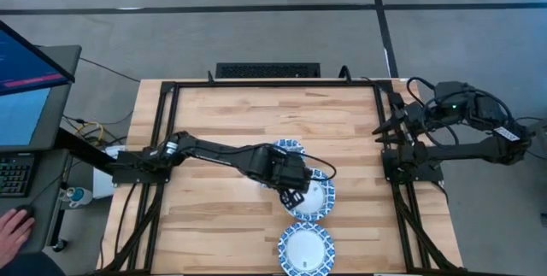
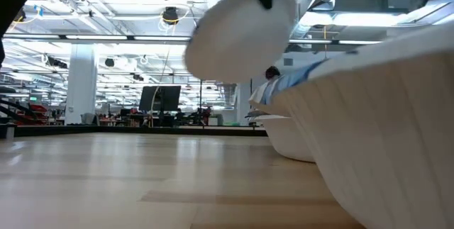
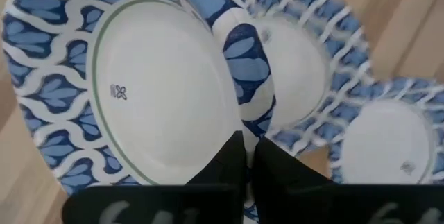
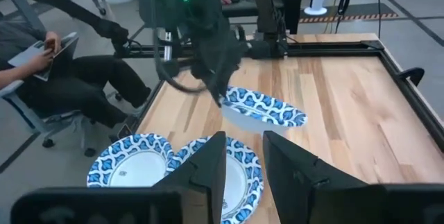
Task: Nest bowls inside each other
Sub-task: Stack the blue patterned bowl on the blue patterned bowl
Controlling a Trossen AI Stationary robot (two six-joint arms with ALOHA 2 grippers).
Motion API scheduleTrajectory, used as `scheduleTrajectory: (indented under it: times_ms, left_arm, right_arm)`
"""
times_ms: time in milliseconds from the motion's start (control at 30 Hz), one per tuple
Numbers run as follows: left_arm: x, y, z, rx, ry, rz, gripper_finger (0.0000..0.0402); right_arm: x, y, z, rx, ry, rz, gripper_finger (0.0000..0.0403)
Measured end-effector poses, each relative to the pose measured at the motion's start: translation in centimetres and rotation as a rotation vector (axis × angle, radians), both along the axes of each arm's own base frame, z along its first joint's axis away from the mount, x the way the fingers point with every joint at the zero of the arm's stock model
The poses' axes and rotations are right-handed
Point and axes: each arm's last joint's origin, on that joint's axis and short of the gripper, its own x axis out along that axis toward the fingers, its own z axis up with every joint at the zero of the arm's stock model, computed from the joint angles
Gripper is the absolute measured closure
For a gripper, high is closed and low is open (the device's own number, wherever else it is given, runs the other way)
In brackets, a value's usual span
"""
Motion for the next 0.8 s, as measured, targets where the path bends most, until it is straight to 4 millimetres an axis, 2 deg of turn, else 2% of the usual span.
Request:
scheduleTrajectory:
  times_ms: [67, 233, 400, 633, 800]
  left_arm:
    - [0.1, 0.0, 0.4, 0.016, -0.029, -0.013, 0.0401]
    - [1.0, -0.5, 0.9, 0.04, -0.103, -0.249, 0.0401]
    - [1.3, -0.3, 0.7, 0.04, -0.1, -0.312, 0.0401]
    - [1.7, -0.5, 0.8, 0.05, -0.135, -0.485, 0.0401]
    - [2.0, -0.7, 1.0, 0.036, -0.174, -0.53, 0.0401]
  right_arm:
    - [0.1, 0.0, 0.0, 0.0, -0.001, 0.0, 0.0284]
    - [0.1, 0.0, 0.0, -0.001, -0.002, -0.001, 0.0284]
    - [0.1, 0.0, 0.0, -0.002, -0.002, -0.004, 0.0284]
    - [0.1, -0.1, 0.0, -0.01, -0.001, -0.025, 0.0284]
    - [0.1, -0.1, 0.0, -0.003, 0.001, -0.029, 0.0284]
